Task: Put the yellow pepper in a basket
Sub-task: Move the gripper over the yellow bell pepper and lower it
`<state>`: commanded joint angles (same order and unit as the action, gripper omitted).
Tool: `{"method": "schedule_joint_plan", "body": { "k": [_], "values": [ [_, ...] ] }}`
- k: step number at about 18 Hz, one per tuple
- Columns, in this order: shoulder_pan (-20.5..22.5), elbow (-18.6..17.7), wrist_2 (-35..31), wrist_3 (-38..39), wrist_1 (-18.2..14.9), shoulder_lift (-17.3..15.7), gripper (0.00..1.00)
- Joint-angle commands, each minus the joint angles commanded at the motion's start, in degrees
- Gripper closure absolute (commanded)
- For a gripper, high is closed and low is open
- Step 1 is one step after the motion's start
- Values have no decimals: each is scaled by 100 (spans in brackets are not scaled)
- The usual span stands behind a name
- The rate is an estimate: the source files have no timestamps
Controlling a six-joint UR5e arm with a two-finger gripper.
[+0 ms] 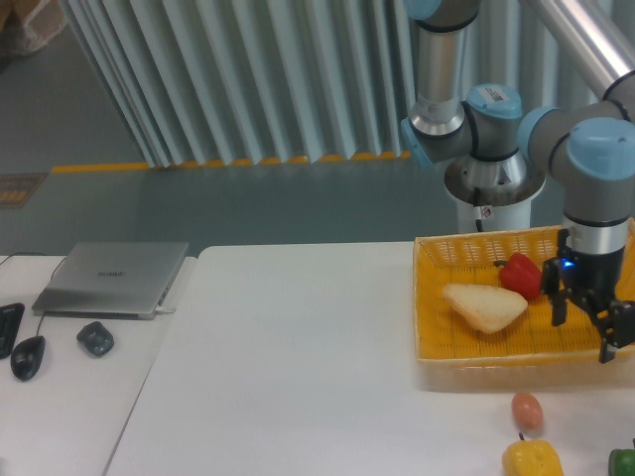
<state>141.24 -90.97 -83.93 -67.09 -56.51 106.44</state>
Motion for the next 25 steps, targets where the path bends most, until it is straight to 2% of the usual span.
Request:
{"method": "schedule_joint_plan", "body": {
  "k": [3, 7, 11, 14, 19, 23, 25],
  "values": [
    [-219, 53, -18, 879, 9, 17, 0],
    [-430, 140, -35, 1678, 53, 70, 0],
    [-466, 246, -236, 3418, 62, 149, 0],
    [-694, 272, -562, 4236, 70, 316, 0],
    [-888, 869, -747, 5809, 334, 825, 0],
    [-905, 949, -747, 6101, 676, 922, 0],
    [-870, 1002, -747, 6172, 677, 992, 0]
  ]
}}
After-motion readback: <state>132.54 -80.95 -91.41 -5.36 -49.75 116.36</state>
